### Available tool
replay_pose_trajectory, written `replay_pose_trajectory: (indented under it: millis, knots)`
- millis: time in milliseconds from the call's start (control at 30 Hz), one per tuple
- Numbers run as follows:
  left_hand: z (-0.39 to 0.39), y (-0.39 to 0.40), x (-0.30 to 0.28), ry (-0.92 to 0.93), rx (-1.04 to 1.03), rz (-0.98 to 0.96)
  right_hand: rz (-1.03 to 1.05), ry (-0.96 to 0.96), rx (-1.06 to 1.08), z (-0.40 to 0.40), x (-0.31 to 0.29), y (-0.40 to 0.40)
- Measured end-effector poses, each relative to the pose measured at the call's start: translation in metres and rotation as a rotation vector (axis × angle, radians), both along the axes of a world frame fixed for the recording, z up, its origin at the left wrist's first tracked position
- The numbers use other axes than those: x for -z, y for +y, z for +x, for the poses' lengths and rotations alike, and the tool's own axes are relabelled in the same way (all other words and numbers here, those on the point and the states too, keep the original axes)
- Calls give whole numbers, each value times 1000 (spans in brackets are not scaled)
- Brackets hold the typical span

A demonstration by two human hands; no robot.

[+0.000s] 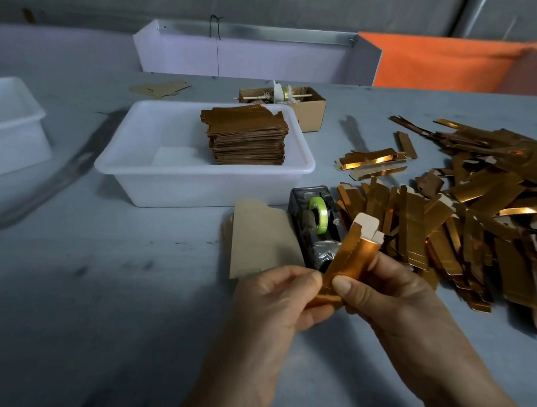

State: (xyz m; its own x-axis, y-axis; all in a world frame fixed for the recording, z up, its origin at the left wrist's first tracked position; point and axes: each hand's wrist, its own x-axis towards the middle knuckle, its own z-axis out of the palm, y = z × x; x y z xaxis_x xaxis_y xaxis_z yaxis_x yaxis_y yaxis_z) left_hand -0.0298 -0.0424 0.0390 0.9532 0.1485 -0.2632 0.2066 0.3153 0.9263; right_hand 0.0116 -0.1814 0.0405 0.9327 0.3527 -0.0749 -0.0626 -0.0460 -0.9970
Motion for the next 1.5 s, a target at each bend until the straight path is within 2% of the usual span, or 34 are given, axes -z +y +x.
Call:
replay_pose_trajectory:
  millis: [300, 400, 633, 933, 1033, 1100, 1167, 1267, 1333, 1367, 1400, 1433, 1500]
  knots:
    - [5, 18, -5, 221, 168, -439, 9, -123, -149, -1, -8, -2]
    - [3, 17, -3, 297, 180, -533, -25, -149, -188, 0, -11, -4]
    - [-2, 16, -2, 291, 281, -527, -84, -217, -216, 0, -13, -8]
    - [-5, 14, -3, 333, 364, -554, -99, -204, -274, -2, -12, -8]
    - [-9, 8, -4, 297, 322, -447, -55, -150, -247, -3, -15, -6]
    - [-7, 6, 0, 242, 188, -259, -84, -150, -174, 2, -19, -9]
    - [-1, 11, 9, 127, -32, 134, -148, -139, -37, 16, -22, -18]
    - [7, 29, 15, -62, -395, 889, -217, -43, 232, 51, -21, -39]
    - [11, 40, 19, -55, -425, 1227, -375, -56, 405, 77, -18, -57]
    - [13, 43, 22, 0, -381, 1295, -505, -88, 489, 88, -15, -66]
    - [15, 46, 24, 56, -333, 1280, -629, -112, 580, 96, -12, -75]
    - [17, 48, 25, 93, -296, 1197, -714, -121, 670, 99, -9, -81]
    - [22, 50, 30, 127, -276, 944, -724, -131, 773, 93, -3, -87]
